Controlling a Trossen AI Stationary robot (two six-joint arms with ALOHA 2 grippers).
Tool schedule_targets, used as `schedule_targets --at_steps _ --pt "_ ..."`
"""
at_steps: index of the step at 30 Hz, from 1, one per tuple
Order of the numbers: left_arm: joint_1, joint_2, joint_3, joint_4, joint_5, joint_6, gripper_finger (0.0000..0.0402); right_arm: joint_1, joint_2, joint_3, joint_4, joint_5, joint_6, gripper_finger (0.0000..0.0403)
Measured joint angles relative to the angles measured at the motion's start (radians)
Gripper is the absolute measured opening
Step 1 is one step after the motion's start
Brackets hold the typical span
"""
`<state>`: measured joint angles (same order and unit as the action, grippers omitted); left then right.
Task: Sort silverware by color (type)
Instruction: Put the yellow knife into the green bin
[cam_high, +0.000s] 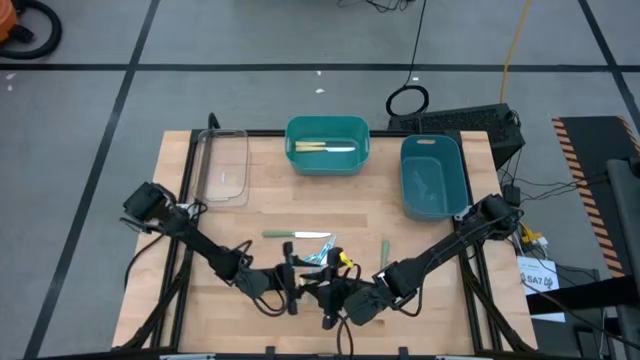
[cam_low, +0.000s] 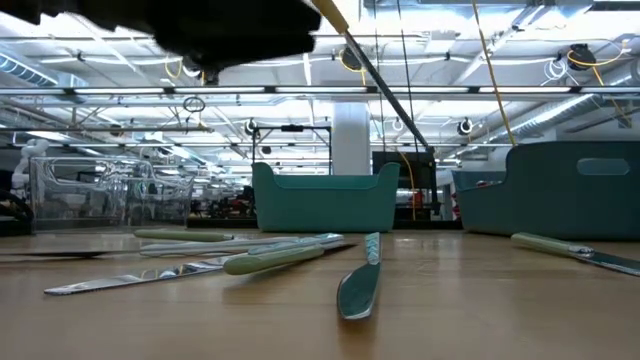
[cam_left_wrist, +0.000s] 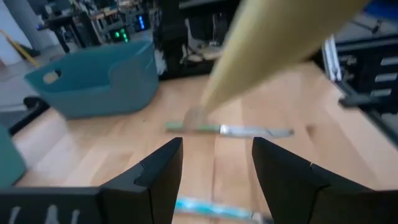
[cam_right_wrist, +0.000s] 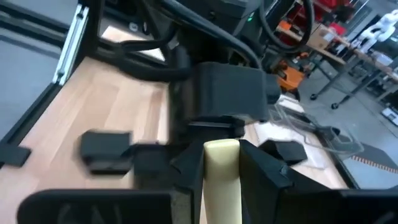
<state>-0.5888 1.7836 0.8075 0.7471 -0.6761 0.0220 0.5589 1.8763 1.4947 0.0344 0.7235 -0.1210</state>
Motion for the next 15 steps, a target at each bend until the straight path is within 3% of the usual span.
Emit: schedule_targets --at_steps 10,15 --pt "0.000 0.018 0.098 0.020 0.003 0.092 0.0203 0.034 -0.011 -0.005 0.048 -0.017 -0.021 0.0074" --pt "0.000 0.018 0.103 0.073 0.116 0.135 0.0203 0.068 -0.011 -0.005 0.074 0.054 -0.065 0.0074"
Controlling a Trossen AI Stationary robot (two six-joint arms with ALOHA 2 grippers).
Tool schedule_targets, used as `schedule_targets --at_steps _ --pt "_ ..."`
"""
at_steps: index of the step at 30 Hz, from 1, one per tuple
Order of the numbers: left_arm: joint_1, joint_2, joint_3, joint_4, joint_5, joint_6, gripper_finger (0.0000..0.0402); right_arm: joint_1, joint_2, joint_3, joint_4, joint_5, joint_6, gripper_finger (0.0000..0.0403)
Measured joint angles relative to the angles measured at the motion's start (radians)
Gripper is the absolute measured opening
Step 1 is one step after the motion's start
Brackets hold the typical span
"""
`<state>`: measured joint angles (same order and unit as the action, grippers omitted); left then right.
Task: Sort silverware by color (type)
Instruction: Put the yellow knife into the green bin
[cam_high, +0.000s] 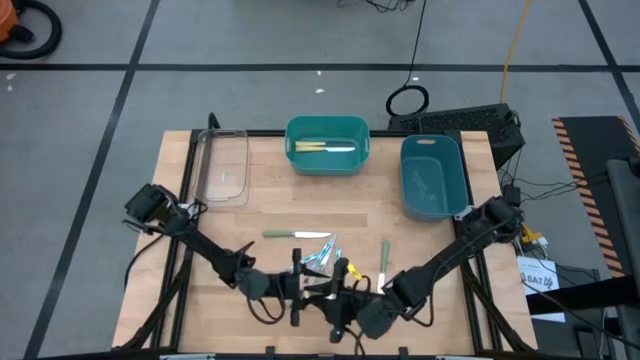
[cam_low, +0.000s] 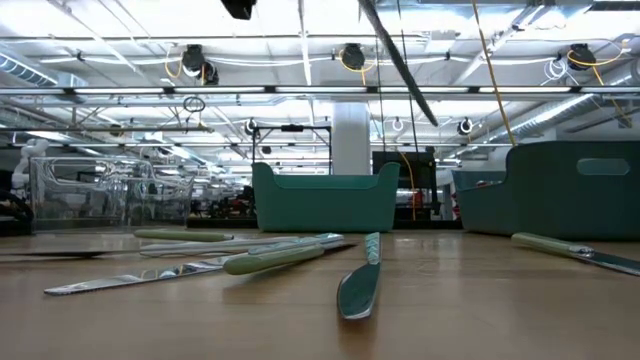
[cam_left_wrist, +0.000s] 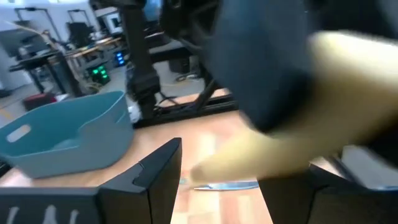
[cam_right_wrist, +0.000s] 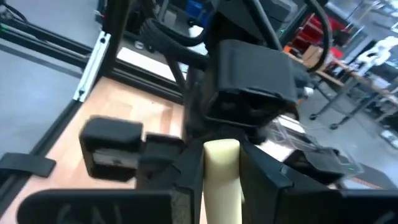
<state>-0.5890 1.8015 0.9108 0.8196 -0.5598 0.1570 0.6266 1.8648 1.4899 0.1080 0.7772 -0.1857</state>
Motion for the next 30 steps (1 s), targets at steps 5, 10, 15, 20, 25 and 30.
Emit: schedule_targets --at_steps 5,10,15,20,25,30 --pt "0.003 0.000 0.000 0.026 0.001 0.019 0.0183 0.023 -0.002 0.000 0.030 0.058 -0.032 0.0074" --pt "0.006 0.000 0.000 0.041 0.002 0.040 0.0100 0.031 -0.003 0.000 0.050 0.066 -0.061 0.0074" --pt "0.007 0.000 0.000 0.043 0.002 0.070 0.0063 0.027 -0.004 0.001 0.050 0.075 -0.047 0.0076" --pt "0.007 0.000 0.000 0.041 0.011 0.047 0.0063 0.029 -0.004 0.002 0.027 0.094 -0.031 0.0099" --pt "0.007 0.000 0.000 0.047 0.011 0.036 0.0063 0.057 -0.018 0.001 -0.038 0.188 -0.016 0.0148" --pt "0.007 0.000 0.000 0.048 0.011 0.044 0.0063 0.088 -0.083 0.002 -0.149 0.191 0.090 0.0191"
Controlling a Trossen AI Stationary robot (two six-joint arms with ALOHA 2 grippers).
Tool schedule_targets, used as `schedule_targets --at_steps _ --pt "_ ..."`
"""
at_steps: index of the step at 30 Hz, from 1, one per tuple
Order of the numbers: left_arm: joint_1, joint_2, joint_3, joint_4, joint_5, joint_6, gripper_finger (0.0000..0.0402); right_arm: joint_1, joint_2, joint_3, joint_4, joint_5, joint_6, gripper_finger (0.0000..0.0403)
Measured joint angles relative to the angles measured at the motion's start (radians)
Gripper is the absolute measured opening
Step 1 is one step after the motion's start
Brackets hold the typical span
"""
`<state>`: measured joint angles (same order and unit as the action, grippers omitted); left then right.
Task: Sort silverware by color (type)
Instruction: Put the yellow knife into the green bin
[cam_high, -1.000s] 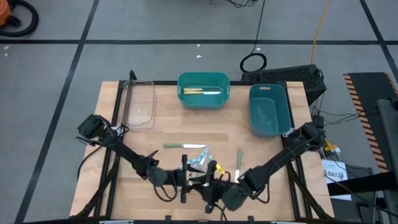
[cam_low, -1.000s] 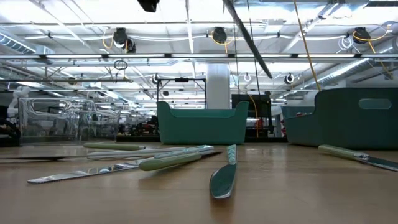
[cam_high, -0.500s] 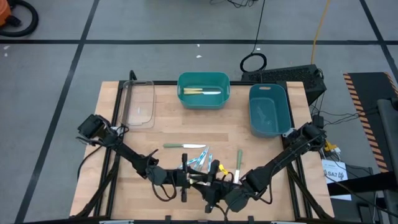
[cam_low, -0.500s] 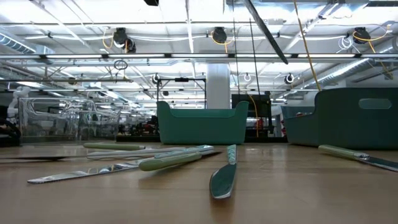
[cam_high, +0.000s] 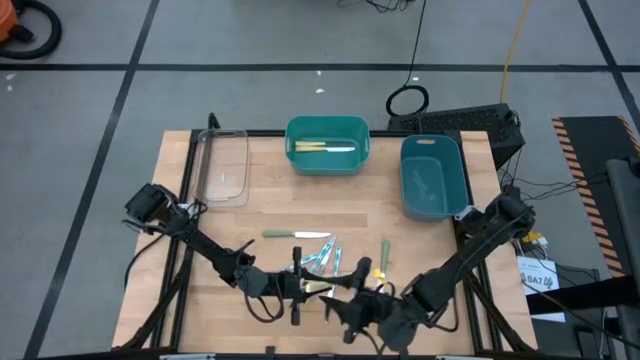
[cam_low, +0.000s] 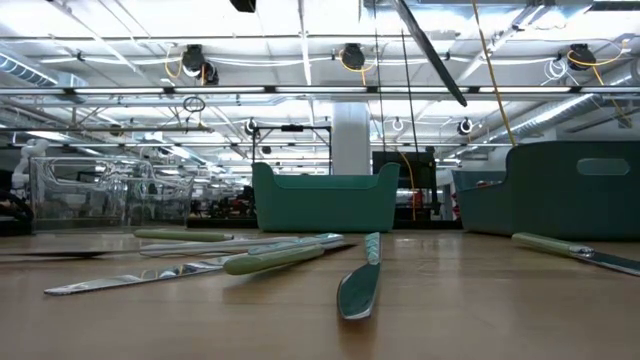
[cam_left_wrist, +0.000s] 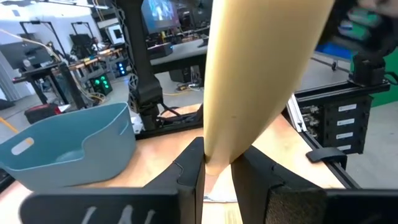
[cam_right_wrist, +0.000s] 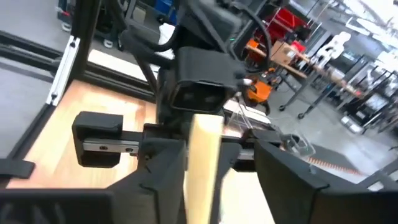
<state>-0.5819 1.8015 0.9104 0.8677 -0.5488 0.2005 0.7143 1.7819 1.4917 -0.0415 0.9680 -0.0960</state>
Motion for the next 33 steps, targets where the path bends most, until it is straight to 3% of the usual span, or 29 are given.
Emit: schedule_targets --at_steps 7,12,27,33 --pt "0.000 0.000 0.000 0.020 0.000 0.022 0.0063 0.022 -0.060 0.000 -0.314 -0.050 0.263 0.0211" --pt "0.000 0.000 0.000 0.027 0.000 0.027 0.0063 0.004 -0.051 0.000 -0.431 -0.104 0.406 0.0212" --pt "0.005 0.000 0.000 0.048 0.002 0.044 0.0063 -0.082 -0.042 -0.068 -0.400 -0.217 0.446 0.0212" --pt "0.006 0.000 0.000 0.042 0.003 0.050 0.0063 -0.106 -0.042 -0.082 -0.341 -0.246 0.391 0.0179"
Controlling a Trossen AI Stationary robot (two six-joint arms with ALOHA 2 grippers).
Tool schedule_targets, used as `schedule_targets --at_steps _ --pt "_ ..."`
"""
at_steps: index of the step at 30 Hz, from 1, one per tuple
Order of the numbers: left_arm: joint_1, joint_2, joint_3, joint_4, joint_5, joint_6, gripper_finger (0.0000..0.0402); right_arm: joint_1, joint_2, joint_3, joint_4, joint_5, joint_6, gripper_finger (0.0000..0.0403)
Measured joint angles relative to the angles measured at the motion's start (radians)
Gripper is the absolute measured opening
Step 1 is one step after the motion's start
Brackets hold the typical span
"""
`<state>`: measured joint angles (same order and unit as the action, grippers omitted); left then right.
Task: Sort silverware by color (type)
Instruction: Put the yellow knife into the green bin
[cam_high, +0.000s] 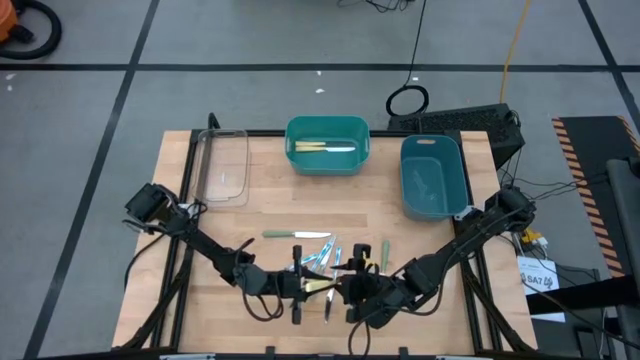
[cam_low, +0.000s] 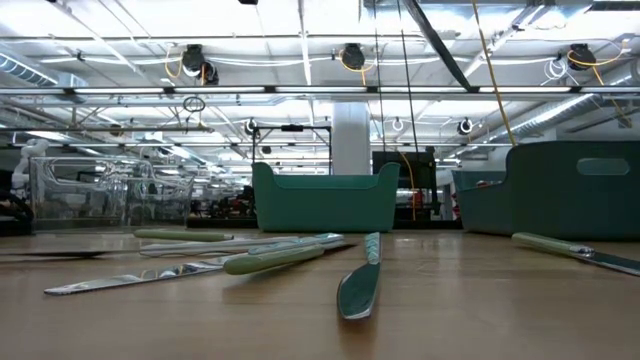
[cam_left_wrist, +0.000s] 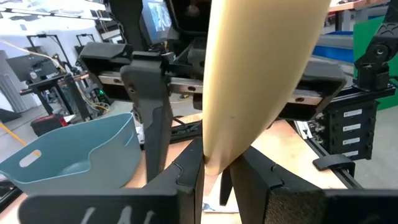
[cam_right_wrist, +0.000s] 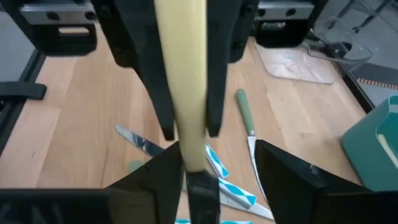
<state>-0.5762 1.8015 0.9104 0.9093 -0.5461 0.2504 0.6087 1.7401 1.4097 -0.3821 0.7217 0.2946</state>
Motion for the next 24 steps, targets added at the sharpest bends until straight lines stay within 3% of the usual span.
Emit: schedule_targets --at_steps 10,15,24 --pt "0.002 0.000 0.000 -0.017 0.000 -0.011 0.0063 0.000 0.000 -0.001 0.007 -0.054 -0.055 0.0045" --pt "0.013 -0.002 0.000 -0.051 0.001 -0.054 0.0066 0.000 0.000 -0.002 0.002 -0.052 -0.054 0.0037" --pt "0.001 -0.001 0.000 -0.148 -0.096 -0.092 0.0203 -0.001 0.001 -0.002 -0.021 -0.037 -0.040 0.0039"
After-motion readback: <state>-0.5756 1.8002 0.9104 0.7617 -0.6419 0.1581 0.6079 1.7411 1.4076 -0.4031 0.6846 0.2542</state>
